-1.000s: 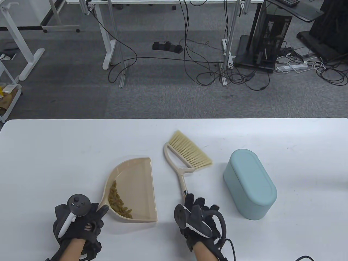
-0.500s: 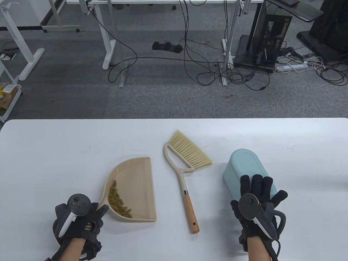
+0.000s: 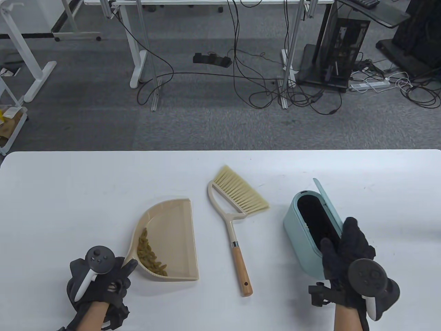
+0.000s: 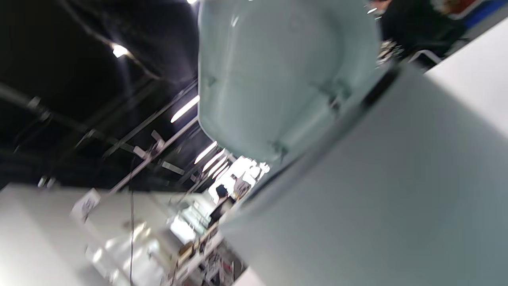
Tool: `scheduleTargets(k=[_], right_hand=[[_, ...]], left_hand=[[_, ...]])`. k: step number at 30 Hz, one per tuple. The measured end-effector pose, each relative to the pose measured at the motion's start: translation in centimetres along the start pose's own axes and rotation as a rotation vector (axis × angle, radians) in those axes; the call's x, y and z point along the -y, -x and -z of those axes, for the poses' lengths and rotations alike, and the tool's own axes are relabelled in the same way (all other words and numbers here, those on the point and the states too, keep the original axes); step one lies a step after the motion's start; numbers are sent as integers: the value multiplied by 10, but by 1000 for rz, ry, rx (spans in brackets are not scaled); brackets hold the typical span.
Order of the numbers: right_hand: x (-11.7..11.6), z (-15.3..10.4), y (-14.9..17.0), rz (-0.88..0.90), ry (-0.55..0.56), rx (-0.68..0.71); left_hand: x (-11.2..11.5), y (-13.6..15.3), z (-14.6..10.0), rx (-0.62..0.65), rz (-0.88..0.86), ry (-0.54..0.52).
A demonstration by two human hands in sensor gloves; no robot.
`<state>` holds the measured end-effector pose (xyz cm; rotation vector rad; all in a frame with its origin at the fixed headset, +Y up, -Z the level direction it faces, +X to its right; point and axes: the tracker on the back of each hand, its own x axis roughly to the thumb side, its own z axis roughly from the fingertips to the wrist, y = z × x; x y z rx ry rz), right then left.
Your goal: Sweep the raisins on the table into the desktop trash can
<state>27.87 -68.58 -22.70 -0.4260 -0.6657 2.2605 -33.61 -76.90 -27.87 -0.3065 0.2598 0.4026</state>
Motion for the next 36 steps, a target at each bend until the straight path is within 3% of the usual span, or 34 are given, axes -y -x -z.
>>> scheduleTargets(k=[3,7,10,15,18,20,23,27,33,36], right_hand=[[1,4,16,86,19,-77],[-7,3,22,-9,30,-70],[-7,3,23,26,32,-77],[-7,4,26,170,75,-98],[-7,5,29,195,85,-115],[-8,5,29,177,102,-113],[-9,5,32,172,107,-121],[-10,4,32,181,105,-121],[-10,4,32,180,100,-120],[-10,4,32,159,94,-116]], left_hand=[[0,0,0,0,-2,0],[0,0,0,-5,0,-6],[0,1,0,3,-4,-12],[-13,3,-4,45,-194,-95],[-23,-10,-12,117,-284,-152],[-25,-25,-16,161,-360,-137],[-31,-69,-16,252,-508,-81],[-35,-150,-16,386,-615,-53],[-23,-272,-16,519,-578,-31],[-18,-315,-25,594,-464,-105]])
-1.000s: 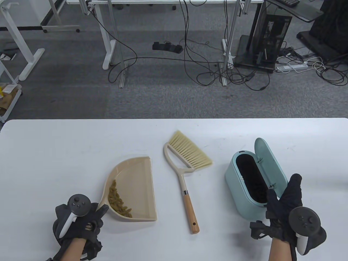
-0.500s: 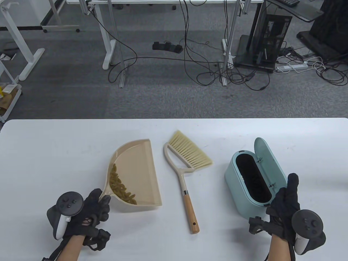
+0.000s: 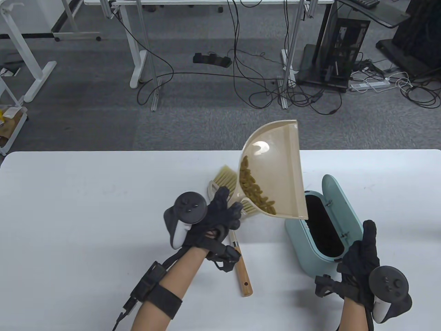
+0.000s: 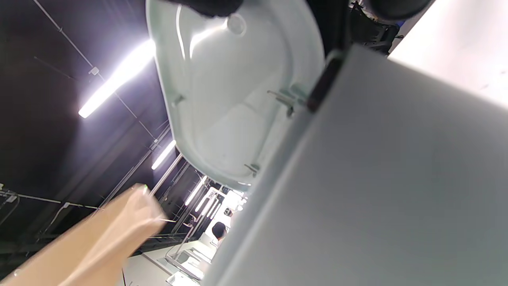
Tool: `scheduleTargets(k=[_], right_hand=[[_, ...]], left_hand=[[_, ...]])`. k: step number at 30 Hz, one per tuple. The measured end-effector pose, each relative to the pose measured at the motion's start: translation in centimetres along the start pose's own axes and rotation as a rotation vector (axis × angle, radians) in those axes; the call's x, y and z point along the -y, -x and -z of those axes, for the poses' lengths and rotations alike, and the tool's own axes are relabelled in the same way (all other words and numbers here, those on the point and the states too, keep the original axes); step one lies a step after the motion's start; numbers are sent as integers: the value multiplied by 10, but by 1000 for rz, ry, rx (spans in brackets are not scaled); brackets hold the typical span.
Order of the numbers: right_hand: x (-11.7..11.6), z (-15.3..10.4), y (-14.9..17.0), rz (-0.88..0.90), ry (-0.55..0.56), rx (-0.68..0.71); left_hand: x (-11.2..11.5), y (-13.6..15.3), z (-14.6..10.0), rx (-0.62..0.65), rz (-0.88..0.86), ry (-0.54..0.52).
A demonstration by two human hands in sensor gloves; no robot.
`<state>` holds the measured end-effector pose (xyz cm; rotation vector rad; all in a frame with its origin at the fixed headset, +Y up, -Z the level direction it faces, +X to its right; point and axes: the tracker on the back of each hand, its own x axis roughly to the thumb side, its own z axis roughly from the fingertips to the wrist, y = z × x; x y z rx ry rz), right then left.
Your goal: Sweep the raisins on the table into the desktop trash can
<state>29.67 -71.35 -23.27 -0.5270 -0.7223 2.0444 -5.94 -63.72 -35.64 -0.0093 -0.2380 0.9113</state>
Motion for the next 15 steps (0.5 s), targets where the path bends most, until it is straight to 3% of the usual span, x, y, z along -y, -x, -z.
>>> scheduleTargets(k=[4,6,15], right_hand=[[0,0,0,12,-1,-5],[0,0,0,12,-1,-5],[-1,-1,1,10,2,-2]], left_hand=[[19,-36,7,203,316,-105],[26,-46,6,280,394,-108],[27,-46,2,317,447,-119]])
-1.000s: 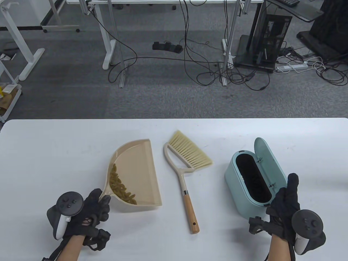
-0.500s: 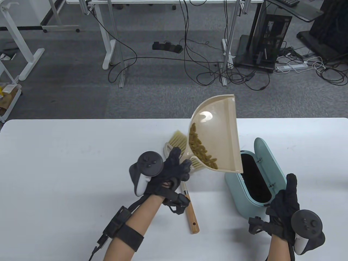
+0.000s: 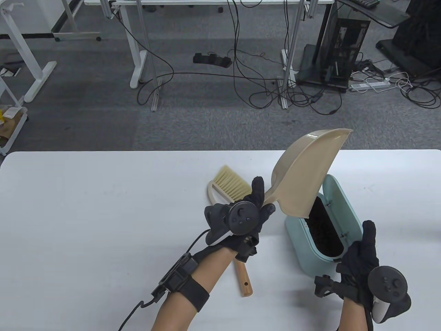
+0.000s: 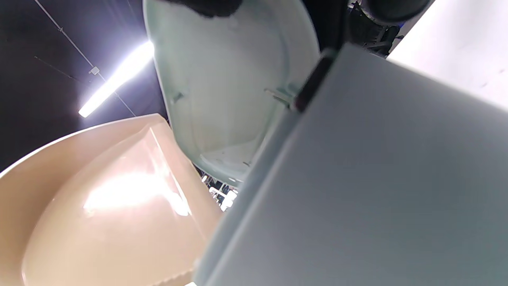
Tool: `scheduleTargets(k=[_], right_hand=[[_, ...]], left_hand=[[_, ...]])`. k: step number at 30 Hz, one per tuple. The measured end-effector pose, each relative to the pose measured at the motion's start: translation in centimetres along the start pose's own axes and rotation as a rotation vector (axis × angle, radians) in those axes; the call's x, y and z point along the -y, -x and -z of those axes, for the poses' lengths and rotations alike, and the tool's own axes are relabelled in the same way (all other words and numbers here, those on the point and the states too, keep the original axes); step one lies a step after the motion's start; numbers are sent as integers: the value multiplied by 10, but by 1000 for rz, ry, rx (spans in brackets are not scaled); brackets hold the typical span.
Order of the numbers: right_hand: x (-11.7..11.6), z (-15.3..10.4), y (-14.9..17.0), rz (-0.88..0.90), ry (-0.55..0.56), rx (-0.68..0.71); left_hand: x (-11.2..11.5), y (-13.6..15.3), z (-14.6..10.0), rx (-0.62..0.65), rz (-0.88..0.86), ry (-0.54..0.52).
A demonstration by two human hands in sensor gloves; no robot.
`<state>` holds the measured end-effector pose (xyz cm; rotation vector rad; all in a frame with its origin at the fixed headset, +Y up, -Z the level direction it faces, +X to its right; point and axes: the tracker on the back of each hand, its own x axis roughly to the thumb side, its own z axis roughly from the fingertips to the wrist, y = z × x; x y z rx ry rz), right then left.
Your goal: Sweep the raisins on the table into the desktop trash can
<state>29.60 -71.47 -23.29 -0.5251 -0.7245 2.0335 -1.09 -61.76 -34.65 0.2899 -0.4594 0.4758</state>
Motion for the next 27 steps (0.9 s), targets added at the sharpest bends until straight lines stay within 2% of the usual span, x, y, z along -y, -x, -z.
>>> scheduleTargets(k=[3,5,6,11,14,18,23,27], right_hand=[[0,0,0,-4,-1,0],[0,0,0,-5,-4,1],[-1,0,0,-12,-4,4],[-1,0,1,-21,-6,7],[-3,-1,0,-62,-6,23],[-4,-1,-1,-75,-4,28],[-4,-2,0,-79,0,23],[-5,-2,0,-91,-1,25]], left_hand=[[-3,6,-3,-3,-16,-4],[-6,16,-5,11,-110,22],[-11,21,-8,11,-185,3],[-39,53,-28,-15,-240,-10],[-53,92,-54,-101,-298,34],[-60,146,-93,-237,-321,78],[-59,217,-148,-491,-381,208],[-54,250,-177,-573,-410,256]])
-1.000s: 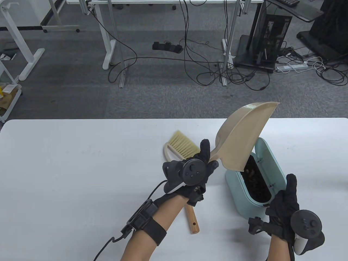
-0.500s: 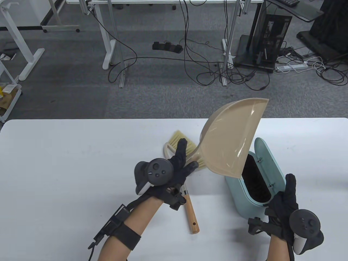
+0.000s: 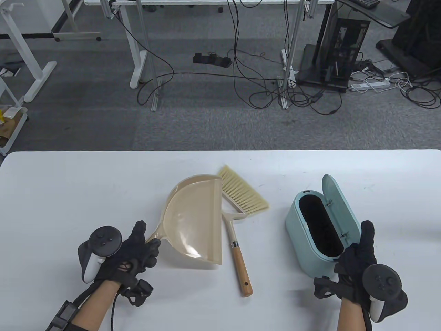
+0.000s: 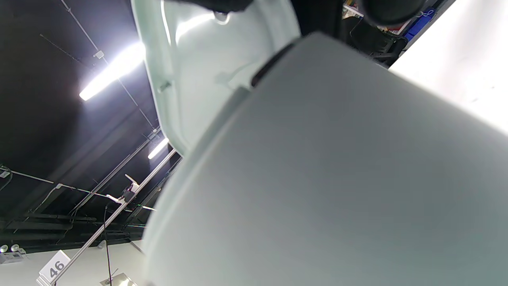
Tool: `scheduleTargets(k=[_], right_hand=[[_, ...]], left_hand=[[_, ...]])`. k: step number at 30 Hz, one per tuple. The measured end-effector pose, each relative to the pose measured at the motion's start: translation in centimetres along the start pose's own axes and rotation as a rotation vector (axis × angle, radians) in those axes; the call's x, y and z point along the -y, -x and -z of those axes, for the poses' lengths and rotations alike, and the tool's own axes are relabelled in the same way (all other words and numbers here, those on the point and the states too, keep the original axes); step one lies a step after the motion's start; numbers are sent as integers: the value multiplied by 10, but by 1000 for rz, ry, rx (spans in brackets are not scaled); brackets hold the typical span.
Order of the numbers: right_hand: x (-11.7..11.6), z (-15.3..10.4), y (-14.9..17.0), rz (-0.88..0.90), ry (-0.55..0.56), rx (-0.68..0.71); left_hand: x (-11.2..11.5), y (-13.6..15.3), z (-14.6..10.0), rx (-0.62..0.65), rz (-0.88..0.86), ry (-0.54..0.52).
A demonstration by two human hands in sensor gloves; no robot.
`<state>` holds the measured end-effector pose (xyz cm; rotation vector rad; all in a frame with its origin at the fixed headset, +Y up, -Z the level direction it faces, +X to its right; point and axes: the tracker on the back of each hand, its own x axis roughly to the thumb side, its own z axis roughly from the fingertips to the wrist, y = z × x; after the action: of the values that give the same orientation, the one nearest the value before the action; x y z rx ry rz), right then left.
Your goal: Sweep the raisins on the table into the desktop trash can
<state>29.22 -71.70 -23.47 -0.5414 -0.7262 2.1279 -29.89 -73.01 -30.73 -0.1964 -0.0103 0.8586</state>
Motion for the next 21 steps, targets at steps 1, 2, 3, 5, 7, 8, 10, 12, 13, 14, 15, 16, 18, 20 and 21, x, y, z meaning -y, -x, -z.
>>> scheduleTargets(k=[1,2,3,5,7,8,10,12,13,14,15,16,18,20,21], right_hand=[[0,0,0,1,0,-1],[0,0,0,2,0,-3],[0,0,0,2,0,-3],[0,0,0,-3,0,0],[0,0,0,-4,1,0],[0,0,0,-2,1,-1],[0,0,0,0,0,0],[-1,0,0,-4,0,1],[-1,0,1,-1,0,0],[-1,0,1,2,0,-1],[-1,0,1,4,0,-1],[-1,0,1,4,1,-1],[-1,-1,1,9,4,2],[-1,-1,1,26,6,0],[-1,-1,1,27,5,1]], left_hand=[[-1,7,-1,-13,-6,-1],[0,16,-1,-35,-17,-2],[0,21,-1,-55,-23,0],[2,32,0,-109,-33,20],[5,42,1,-172,-15,47],[5,45,3,-184,-29,71],[7,51,6,-218,-8,95],[10,53,8,-231,7,128],[10,53,8,-238,12,123],[11,54,8,-246,10,119],[12,55,8,-250,9,125],[13,57,8,-264,-6,142],[14,61,8,-267,-27,147],[14,60,7,-272,-20,133],[14,59,6,-273,-10,128]])
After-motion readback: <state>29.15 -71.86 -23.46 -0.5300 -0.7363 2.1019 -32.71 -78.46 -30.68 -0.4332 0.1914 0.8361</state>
